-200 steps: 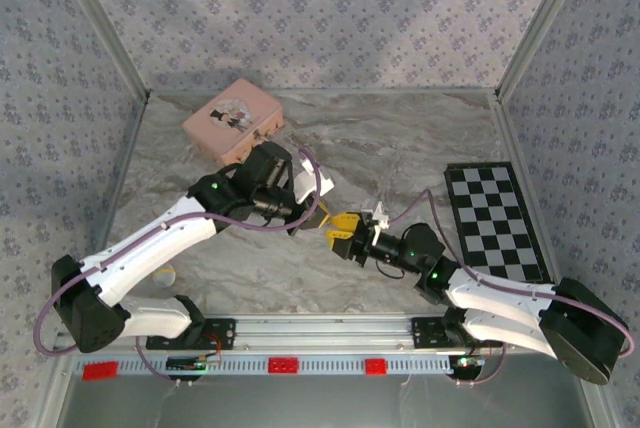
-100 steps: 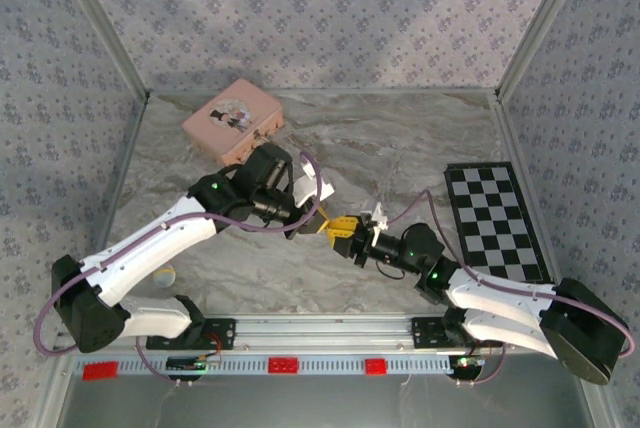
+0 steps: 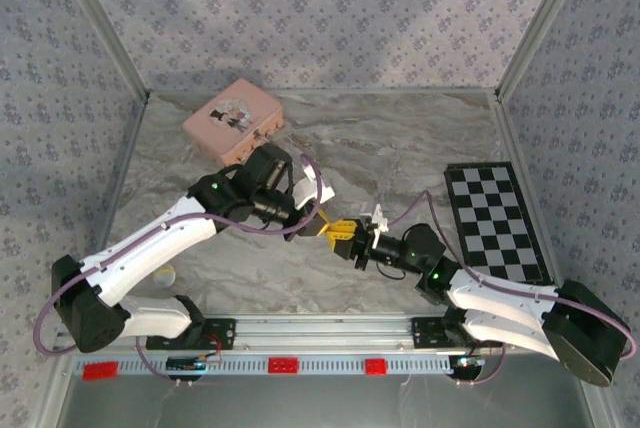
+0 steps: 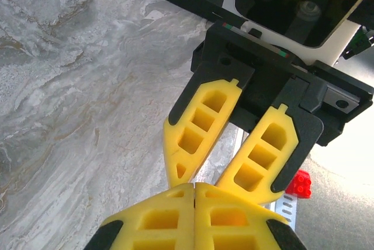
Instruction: Unlock a padlock with a key
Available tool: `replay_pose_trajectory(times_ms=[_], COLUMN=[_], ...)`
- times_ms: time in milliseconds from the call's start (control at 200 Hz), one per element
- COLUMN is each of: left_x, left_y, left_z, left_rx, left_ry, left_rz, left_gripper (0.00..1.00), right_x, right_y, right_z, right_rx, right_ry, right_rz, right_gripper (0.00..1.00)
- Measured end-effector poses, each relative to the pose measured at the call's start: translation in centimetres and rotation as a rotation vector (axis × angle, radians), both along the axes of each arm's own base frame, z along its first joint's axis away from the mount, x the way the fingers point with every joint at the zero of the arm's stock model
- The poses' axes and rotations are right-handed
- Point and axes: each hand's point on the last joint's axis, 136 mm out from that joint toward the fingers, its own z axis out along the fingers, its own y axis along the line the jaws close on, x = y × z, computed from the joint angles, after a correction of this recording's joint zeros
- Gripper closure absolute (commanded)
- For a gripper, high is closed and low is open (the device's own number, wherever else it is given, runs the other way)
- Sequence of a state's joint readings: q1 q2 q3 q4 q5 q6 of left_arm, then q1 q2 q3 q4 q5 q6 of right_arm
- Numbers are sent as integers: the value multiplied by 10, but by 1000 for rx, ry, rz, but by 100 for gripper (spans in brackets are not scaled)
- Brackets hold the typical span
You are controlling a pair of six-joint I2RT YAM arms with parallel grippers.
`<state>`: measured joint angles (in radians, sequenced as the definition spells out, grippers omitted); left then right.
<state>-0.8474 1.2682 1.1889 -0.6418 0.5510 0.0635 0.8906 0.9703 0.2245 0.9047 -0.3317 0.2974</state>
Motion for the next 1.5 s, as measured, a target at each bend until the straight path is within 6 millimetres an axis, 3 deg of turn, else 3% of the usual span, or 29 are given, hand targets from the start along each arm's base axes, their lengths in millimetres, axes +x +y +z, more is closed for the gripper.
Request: replay_pose_trajectory(times_ms=[240, 570, 760, 974, 1109, 1359, 1499], left_x=[-3, -4, -4, -1, 8, 52, 85], left_y=[0, 1, 1, 2, 12, 63, 97], left_z=[-2, -5, -4, 0, 7, 41, 40], left_rx=[6, 16, 15, -13, -66, -244, -271], left_ry=[18, 18, 16, -21, -76, -233, -253], left_rz=[-10, -13, -13, 4, 71, 406, 651], left_gripper=[100, 100, 100, 75, 65, 45, 38], right_x=[-3, -5, -4, 0, 8, 29, 42], right_y=[2, 4, 4, -1, -7, -24, -39], right_z=[5, 2, 3, 6, 6, -11, -23], right_rx=[8, -1, 0, 13, 8, -43, -86], right_ry=[-9, -2, -3, 8, 31, 143, 225], right_rz=[22, 40, 38, 17, -26, -150, -242], right_gripper=[83, 100, 100, 100, 100, 100, 100])
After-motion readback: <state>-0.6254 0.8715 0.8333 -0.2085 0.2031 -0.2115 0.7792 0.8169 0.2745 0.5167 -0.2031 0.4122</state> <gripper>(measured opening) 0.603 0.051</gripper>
